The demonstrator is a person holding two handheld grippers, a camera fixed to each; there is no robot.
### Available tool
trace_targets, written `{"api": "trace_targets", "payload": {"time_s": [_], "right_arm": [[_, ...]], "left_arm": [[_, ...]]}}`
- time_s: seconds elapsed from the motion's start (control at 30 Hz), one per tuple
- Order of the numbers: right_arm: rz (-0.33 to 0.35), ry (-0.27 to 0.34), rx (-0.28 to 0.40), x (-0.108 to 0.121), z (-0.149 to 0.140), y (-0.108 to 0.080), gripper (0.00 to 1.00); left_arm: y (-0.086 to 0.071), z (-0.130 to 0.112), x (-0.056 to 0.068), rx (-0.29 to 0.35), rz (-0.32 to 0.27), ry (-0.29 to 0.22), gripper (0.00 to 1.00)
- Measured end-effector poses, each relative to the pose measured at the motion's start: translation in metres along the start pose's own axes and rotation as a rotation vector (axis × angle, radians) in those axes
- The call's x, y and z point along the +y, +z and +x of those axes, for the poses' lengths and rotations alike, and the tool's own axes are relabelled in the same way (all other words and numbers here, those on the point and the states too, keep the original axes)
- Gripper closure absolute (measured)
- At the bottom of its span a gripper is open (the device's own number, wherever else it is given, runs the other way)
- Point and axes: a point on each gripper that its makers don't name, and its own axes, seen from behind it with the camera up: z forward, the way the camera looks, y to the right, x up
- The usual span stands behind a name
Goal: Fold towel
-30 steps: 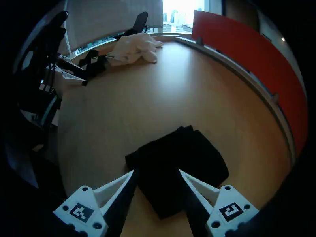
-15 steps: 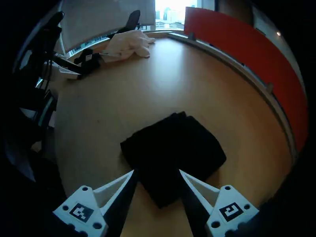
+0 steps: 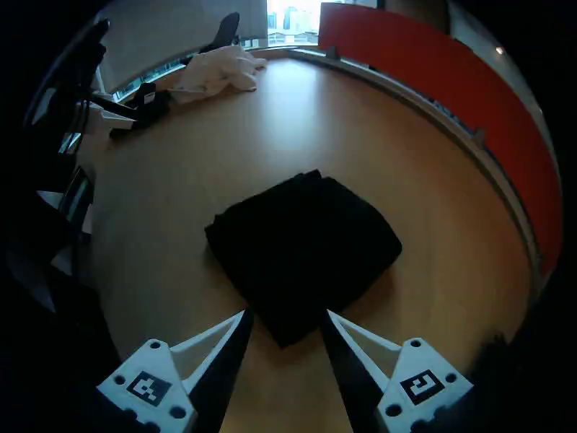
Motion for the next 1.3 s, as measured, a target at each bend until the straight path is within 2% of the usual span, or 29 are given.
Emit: {"api": "trace_targets", "payload": {"time_s": [0.5,0.87,1.03,1.3], "right_arm": [[0.000,0.033,-0.040,-0.005,-0.026,0.004,0.32],[0.006,0.071,-0.041,-0.007,-0.030,0.006,0.54],[0.005,0.085,-0.043,-0.006,-0.032,0.007,0.56],[-0.002,0.103,-0.045,-0.004,-0.033,0.007,0.73]], "left_arm": [[0.001,-0.002,0.000,-0.002,0.001,-0.001,0.05],[0.000,-0.004,0.001,-0.004,-0.001,-0.001,0.05],[0.000,-0.004,0.001,-0.005,-0.002,0.000,0.05],[0.000,-0.004,0.001,-0.004,-0.002,0.001,0.05]]}}
